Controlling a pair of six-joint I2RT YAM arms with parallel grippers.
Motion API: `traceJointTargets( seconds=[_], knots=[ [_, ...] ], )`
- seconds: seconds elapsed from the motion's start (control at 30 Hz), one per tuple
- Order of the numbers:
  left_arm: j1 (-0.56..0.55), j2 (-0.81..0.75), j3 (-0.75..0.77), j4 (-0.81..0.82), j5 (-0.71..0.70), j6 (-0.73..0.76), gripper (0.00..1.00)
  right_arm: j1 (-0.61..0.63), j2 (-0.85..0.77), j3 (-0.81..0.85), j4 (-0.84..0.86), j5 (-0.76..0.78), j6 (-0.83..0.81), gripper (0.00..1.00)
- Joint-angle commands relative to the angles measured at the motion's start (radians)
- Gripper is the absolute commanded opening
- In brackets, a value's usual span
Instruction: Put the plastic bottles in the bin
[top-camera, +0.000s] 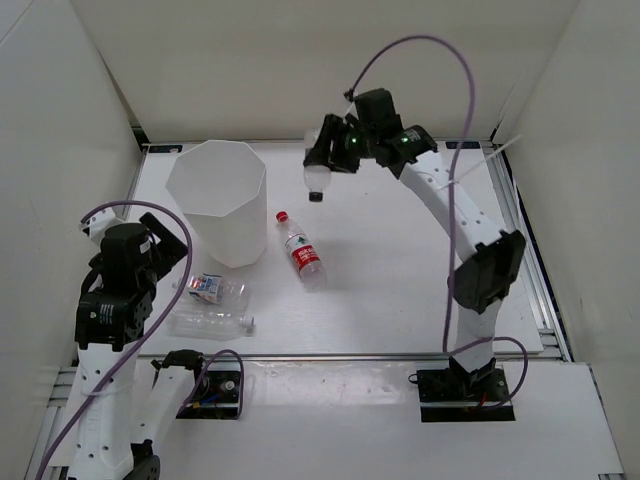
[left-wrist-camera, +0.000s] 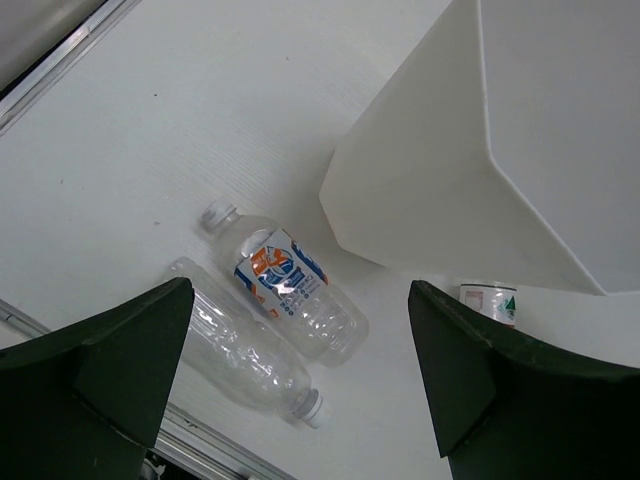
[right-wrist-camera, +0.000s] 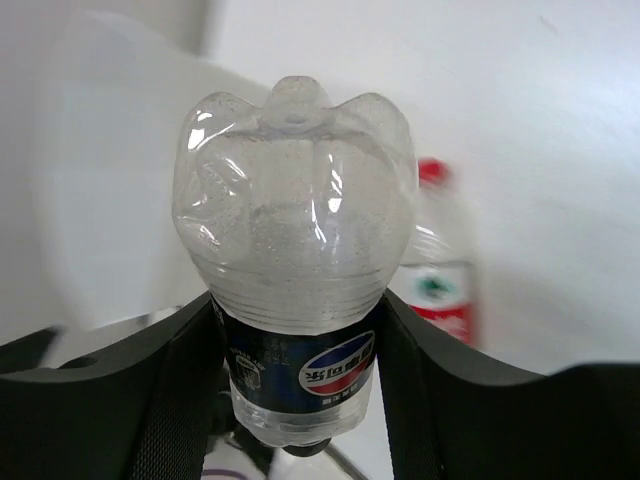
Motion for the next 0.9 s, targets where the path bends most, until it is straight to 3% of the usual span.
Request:
traceJointTargets(
  seconds=[0.0, 0.1, 0.17, 0.47, 0.7, 0.8, 0.83, 0.87],
  knots=[
    [-0.004, -0.016, 0.052, -0.032, -0.015, -0.021, 0.99, 0.083, -0.079, 0.116, 0.191, -0.081, 0.054, 0.14],
    [-0.004, -0.006, 0.092, -0.083, -0.015, -0.012, 0.99, 0.124, 0.011, 0.343, 0.216, -0.104, 0.063, 0.16],
    [-0.004, -0.006, 0.117, -0.103, -0.005, -0.001, 0.99, 0.147, 0.063, 0.402, 0.257, -0.095, 0.054, 0.18],
    [-0.004, 0.048, 0.204, -0.176, 0.068, 0.051, 0.99, 0.259, 0.171, 0.477, 0.515, 0.109, -0.053, 0.29],
    [-0.004, 0.066, 0.170, -0.143, 0.120, 0.048, 0.99, 0.281, 0.217, 0.488, 0.569, 0.119, -0.172, 0.36],
    [-0.004, 0.076, 0.148, -0.114, 0.120, 0.020, 0.99, 0.301, 0.217, 0.477, 0.501, 0.119, -0.241, 0.51],
    [-0.004, 0.076, 0.147, -0.105, 0.120, 0.007, 0.99, 0.301, 0.205, 0.477, 0.480, 0.119, -0.253, 0.73],
    [-0.004, 0.076, 0.123, -0.094, 0.110, -0.010, 0.99, 0.301, 0.195, 0.461, 0.440, 0.119, -0.277, 0.85]
  ],
)
